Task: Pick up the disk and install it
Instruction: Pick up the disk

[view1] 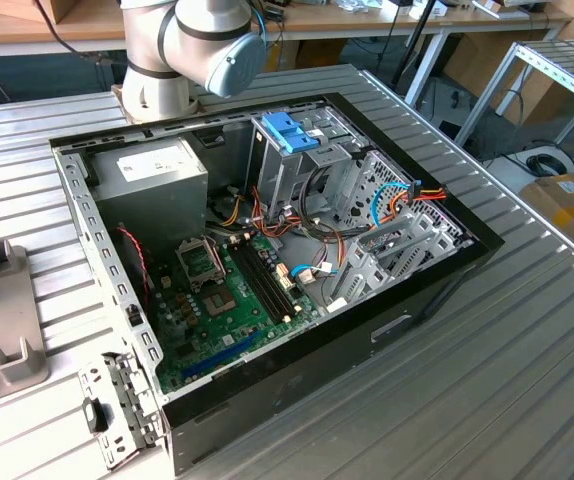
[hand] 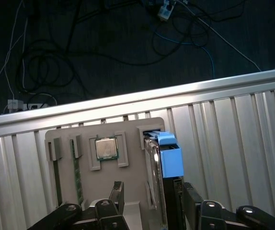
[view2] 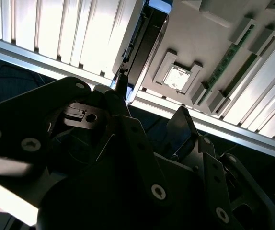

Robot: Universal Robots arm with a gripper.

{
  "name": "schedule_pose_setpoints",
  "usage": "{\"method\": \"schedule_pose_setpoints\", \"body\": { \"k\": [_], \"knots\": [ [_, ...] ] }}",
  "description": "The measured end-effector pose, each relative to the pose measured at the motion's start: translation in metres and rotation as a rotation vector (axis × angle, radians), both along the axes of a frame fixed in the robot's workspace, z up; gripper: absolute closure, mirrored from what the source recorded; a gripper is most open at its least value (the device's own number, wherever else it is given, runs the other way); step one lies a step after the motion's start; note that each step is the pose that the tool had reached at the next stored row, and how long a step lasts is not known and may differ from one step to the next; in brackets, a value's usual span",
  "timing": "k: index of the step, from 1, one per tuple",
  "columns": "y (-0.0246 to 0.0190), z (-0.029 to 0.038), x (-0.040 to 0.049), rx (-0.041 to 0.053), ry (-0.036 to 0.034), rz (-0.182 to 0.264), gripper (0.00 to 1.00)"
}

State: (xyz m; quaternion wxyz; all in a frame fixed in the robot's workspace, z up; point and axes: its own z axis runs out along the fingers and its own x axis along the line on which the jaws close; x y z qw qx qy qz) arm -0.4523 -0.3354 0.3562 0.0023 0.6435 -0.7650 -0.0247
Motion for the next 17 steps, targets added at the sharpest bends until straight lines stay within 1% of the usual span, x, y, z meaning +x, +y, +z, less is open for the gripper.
{"method": "schedule_pose_setpoints", "body": {
  "k": [17],
  "knots": [
    [0.0021, -0.0029, -0.0025, 0.0, 0.0, 0.0, 0.4]
  ]
}}
